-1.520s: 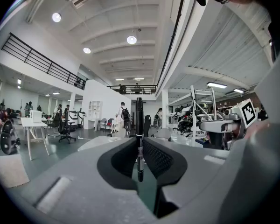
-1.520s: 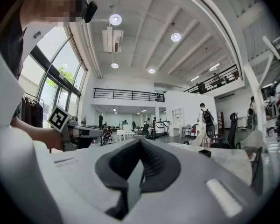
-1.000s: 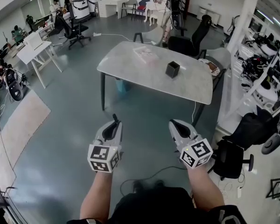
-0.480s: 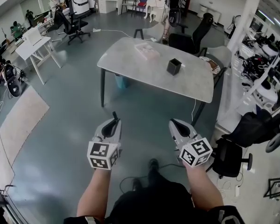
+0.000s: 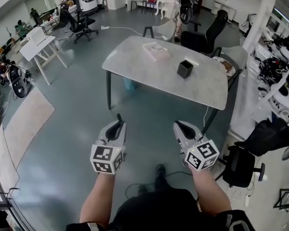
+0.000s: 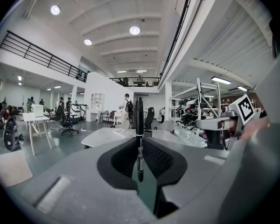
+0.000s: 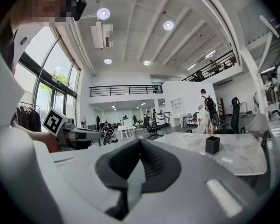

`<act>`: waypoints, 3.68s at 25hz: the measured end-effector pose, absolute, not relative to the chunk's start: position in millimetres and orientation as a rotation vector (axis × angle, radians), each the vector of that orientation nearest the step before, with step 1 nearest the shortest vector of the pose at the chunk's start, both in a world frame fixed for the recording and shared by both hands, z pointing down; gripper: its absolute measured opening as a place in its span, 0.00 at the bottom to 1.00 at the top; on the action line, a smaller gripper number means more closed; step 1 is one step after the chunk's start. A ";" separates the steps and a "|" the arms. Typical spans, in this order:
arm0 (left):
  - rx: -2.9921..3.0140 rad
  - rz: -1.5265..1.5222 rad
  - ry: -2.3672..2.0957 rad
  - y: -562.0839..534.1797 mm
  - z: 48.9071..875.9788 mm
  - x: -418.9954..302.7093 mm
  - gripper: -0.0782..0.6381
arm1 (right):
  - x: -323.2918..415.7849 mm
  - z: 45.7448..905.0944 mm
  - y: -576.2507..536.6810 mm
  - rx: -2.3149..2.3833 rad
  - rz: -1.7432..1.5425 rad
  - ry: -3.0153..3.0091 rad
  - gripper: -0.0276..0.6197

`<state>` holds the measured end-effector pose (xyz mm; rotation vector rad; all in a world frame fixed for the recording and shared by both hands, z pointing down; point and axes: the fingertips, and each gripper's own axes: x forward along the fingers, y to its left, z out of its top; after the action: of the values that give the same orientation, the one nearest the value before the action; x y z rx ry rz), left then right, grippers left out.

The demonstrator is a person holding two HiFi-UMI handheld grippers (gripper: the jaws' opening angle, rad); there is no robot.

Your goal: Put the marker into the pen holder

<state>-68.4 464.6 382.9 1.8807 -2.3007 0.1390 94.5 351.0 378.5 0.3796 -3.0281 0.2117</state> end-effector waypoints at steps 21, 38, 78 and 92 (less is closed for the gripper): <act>1.808 0.159 -2.291 293.7 387.1 -94.9 0.17 | 70.8 399.2 179.2 0.315 0.345 -3.021 0.05; 1.916 0.138 -2.237 154.4 392.3 -146.7 0.17 | 34.6 414.2 63.7 0.423 0.357 -2.977 0.05; 2.307 0.224 -1.759 -245.5 437.2 -152.7 0.17 | -24.1 458.0 -254.8 0.712 0.525 -2.876 0.05; 2.414 0.266 -1.534 -309.2 484.8 -110.1 0.17 | 1.7 472.3 -305.0 0.887 0.573 -2.787 0.05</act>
<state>-110.1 -309.2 484.8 2.4135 -1.5337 0.2661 1.7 -305.0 472.3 0.8875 -2.7867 0.5729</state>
